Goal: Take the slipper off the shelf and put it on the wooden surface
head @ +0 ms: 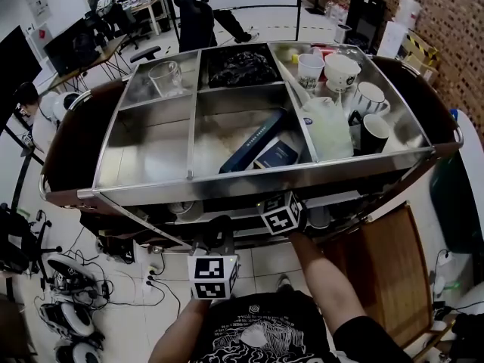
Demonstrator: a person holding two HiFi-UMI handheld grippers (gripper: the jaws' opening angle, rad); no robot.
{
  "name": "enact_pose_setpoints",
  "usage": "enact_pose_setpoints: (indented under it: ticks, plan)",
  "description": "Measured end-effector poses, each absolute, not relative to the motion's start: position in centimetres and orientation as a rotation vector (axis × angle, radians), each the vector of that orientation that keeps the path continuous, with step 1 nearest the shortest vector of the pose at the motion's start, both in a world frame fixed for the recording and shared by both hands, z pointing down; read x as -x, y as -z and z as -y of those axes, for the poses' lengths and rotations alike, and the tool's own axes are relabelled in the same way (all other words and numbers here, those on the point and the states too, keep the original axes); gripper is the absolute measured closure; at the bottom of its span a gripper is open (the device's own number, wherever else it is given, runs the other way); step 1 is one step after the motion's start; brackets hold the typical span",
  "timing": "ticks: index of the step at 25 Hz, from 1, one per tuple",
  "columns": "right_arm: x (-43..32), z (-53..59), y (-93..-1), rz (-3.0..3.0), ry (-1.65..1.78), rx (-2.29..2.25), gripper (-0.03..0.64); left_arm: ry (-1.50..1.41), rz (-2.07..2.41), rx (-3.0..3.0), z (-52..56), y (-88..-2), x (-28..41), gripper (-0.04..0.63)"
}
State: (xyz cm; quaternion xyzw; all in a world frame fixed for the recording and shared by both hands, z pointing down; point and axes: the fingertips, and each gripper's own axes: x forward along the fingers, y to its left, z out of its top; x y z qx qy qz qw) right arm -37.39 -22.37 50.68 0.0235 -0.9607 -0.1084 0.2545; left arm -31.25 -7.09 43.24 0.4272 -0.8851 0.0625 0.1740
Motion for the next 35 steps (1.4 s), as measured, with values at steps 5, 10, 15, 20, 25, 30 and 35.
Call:
enact_pose_setpoints:
  ticks: [5,10,15,20,25,30,35]
  plan:
    - [36.4,21.7,-49.9,2.635,0.288,-0.092,0.607,-0.183,2.493,-1.254,7.8,-43.2,30.9,0.591]
    - [34.8,21.0,-48.7,2.648,0.281,-0.116,0.607,-0.197,2.461,-1.318,8.8,-43.1,30.2,0.591]
    - [33.2,20.2,-47.3,2.661,0.273,-0.150,0.607,-0.196,2.430,-1.394,9.7,-42.7,29.8,0.591]
    - [31.0,19.6,-46.3,2.659,0.262,-0.229,0.607,-0.193,2.390,-1.475,10.5,-42.6,29.1,0.591]
    - [28.7,18.7,-45.7,2.657,0.238,-0.317,0.607,-0.189,2.363,-1.544,10.6,-42.7,28.3,0.591]
    - [26.2,17.5,-45.3,2.642,0.205,-0.413,0.607,-0.178,2.317,-1.613,10.3,-42.7,27.4,0.591]
    - [24.4,16.2,-45.0,2.632,0.193,-0.483,0.607,-0.178,2.272,-1.691,10.1,-42.5,26.0,0.591]
